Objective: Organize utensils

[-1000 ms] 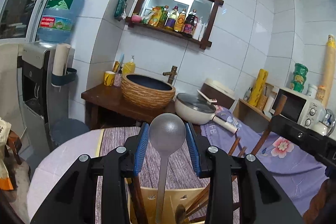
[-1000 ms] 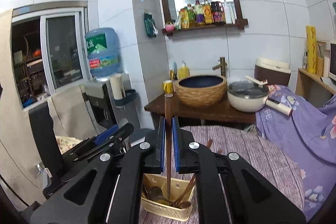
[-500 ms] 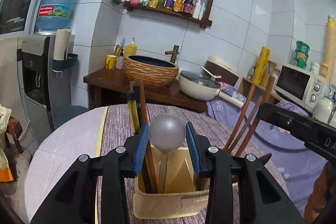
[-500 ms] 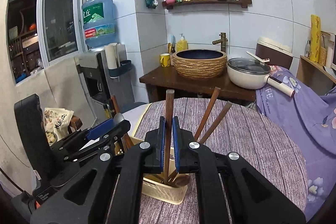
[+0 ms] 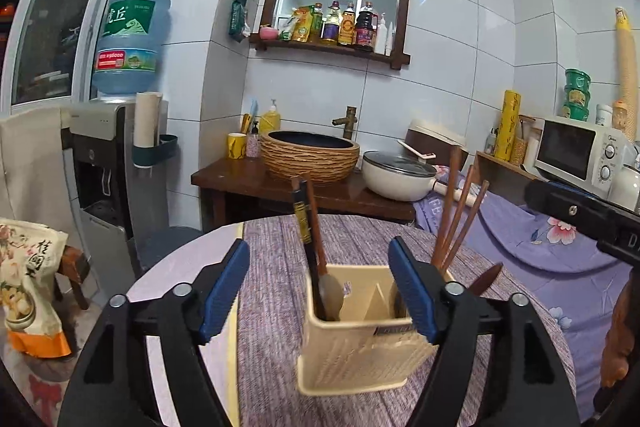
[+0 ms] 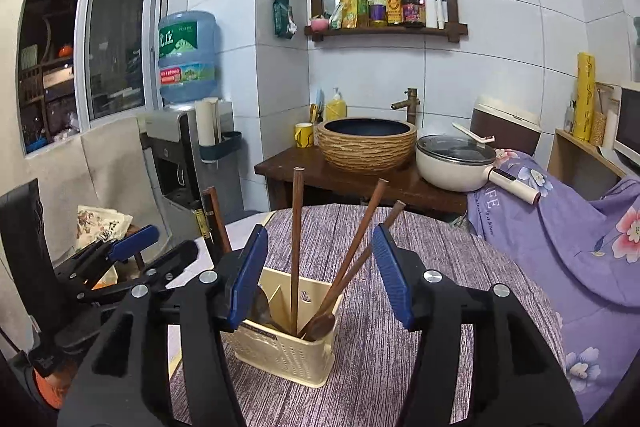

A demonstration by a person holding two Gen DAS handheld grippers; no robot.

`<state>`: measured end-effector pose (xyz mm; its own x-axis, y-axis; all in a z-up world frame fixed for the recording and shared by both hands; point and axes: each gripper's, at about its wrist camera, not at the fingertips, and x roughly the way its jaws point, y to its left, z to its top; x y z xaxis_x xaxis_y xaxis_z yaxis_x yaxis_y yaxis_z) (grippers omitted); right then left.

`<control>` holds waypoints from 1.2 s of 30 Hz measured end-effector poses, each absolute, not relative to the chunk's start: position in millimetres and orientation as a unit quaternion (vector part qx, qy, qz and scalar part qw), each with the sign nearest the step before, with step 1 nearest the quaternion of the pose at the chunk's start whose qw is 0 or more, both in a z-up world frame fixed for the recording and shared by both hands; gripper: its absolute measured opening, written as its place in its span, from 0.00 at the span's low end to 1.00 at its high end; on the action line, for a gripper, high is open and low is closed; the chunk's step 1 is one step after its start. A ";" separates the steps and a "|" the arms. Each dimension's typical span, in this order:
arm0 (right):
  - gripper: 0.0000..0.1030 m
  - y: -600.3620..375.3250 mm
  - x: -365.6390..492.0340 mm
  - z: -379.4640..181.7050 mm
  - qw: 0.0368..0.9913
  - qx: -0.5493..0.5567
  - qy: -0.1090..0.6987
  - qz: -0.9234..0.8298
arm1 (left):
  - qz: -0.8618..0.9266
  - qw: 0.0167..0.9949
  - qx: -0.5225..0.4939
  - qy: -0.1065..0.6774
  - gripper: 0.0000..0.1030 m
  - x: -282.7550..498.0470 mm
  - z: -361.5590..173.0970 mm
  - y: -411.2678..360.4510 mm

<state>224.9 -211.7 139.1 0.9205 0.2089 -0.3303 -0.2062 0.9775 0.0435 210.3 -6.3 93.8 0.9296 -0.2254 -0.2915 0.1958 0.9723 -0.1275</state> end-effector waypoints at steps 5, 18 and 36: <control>0.71 -218.6 177.8 124.2 0.981 0.013 0.156 0.117 | -0.102 0.984 -0.013 0.145 0.92 166.4 87.9 0.9; 0.93 -211.4 59.4 29.6 0.984 0.030 0.143 0.104 | -0.089 0.976 0.003 0.198 0.94 79.7 26.9 13.3; 0.94 -202.2 2.1 -4.4 0.986 0.006 0.130 0.107 | -0.105 0.976 -0.009 0.190 0.94 35.1 8.0 14.4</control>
<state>2.1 -202.2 -4.4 0.9433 0.2120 -0.2554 -0.2088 0.9771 0.0401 35.1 14.4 8.0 0.9060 -0.2082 -0.3685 0.2017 0.9778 -0.0567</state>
